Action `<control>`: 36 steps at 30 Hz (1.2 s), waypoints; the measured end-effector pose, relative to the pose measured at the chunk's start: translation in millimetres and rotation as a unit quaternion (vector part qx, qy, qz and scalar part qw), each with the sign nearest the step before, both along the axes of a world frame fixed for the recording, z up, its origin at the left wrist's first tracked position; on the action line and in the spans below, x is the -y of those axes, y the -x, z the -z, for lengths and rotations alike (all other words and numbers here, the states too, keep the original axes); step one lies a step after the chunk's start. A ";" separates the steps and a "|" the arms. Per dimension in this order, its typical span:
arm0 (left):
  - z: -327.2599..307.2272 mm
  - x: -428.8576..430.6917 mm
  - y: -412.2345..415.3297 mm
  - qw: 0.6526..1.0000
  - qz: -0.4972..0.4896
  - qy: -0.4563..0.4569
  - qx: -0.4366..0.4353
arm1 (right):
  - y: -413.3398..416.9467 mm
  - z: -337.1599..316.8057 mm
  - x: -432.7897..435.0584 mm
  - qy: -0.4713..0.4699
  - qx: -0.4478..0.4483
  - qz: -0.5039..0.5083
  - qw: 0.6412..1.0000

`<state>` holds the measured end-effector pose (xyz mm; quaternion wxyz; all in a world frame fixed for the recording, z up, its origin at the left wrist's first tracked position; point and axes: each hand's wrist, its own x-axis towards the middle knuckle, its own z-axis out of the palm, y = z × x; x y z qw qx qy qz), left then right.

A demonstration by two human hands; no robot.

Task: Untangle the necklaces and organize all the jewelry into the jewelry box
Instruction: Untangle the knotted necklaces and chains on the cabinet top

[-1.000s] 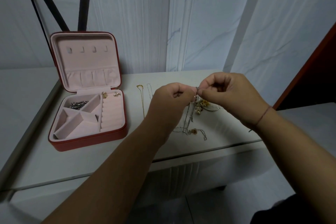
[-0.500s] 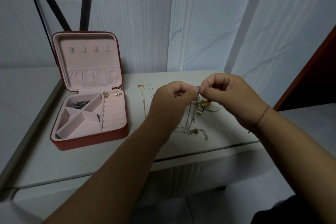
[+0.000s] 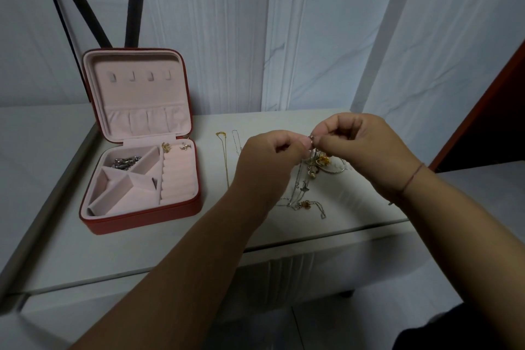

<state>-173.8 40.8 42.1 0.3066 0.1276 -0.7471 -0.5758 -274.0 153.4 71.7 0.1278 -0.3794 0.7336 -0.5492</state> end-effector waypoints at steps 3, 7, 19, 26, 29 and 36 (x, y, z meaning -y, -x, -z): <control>-0.8 -0.9 0.9 0.999 -0.023 0.029 -0.002 | -1.7 -0.9 0.6 -0.005 -0.008 0.016 1.000; -0.5 -4.9 2.0 0.999 -0.033 0.027 0.012 | -3.5 0.7 1.5 -0.017 -0.013 0.024 0.999; -2.0 -3.3 1.5 0.991 0.023 -0.127 0.031 | 0.0 0.5 1.8 0.019 0.076 -0.019 0.997; -1.7 -2.1 0.6 0.988 0.038 -0.147 0.030 | 5.5 1.5 -0.2 0.040 0.103 -0.026 0.994; -1.5 -1.0 2.3 0.992 0.018 -0.117 0.038 | 7.4 1.7 -1.9 0.020 0.082 -0.024 0.996; -2.9 0.2 3.0 0.996 0.011 -0.074 0.044 | 3.3 0.6 -3.9 -0.024 -0.003 -0.028 0.999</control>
